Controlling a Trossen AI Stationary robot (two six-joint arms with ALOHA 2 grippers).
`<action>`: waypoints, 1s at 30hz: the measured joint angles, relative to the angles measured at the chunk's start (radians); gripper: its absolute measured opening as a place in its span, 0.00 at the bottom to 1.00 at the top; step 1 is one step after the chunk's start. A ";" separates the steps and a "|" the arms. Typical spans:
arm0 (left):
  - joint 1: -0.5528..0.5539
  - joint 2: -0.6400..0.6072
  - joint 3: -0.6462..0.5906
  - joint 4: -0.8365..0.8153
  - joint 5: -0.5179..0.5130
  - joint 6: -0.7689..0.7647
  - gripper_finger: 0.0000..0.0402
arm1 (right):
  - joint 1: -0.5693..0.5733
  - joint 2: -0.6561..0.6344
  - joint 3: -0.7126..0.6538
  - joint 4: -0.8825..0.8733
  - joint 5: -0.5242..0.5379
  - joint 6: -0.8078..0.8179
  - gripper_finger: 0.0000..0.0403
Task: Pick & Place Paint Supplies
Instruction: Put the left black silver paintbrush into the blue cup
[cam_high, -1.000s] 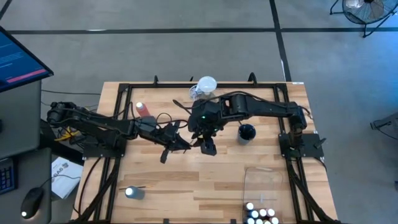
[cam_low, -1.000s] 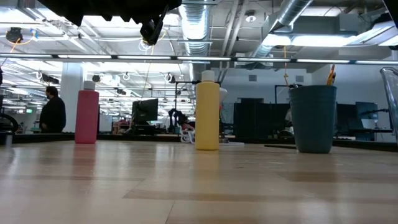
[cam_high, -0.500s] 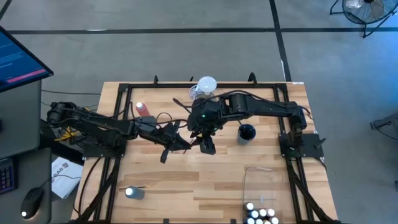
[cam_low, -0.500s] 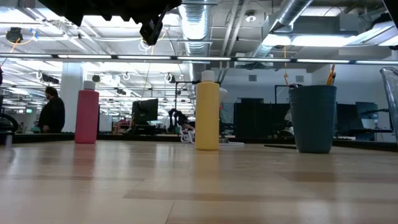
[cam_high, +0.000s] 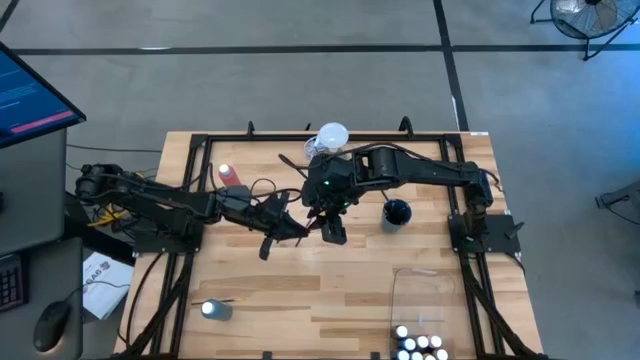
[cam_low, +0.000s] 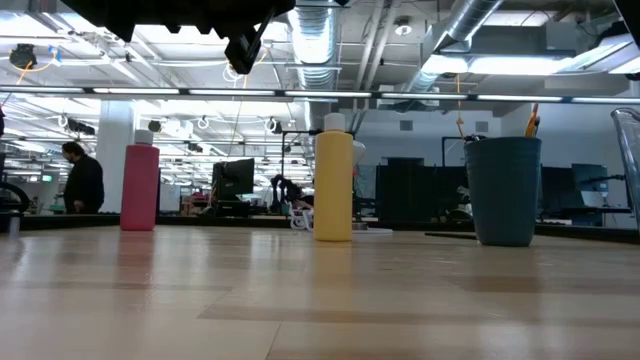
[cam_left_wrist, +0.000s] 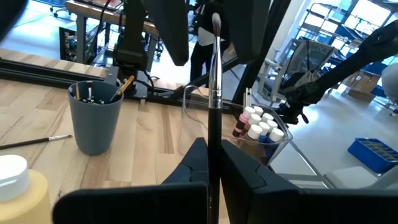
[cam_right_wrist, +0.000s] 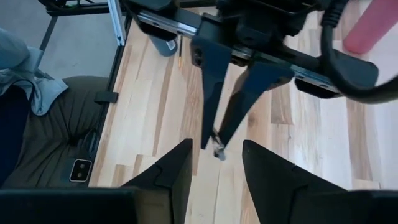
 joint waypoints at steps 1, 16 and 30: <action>0.000 0.000 0.000 0.000 0.000 0.000 0.00 | 0.001 0.000 0.000 0.000 0.000 0.000 0.33; 0.000 0.000 0.000 0.000 0.000 -0.003 0.00 | 0.003 0.000 0.000 0.001 0.009 0.000 0.33; 0.011 0.000 0.000 -0.004 0.008 -0.003 0.00 | 0.002 0.000 0.000 0.016 0.017 0.005 0.25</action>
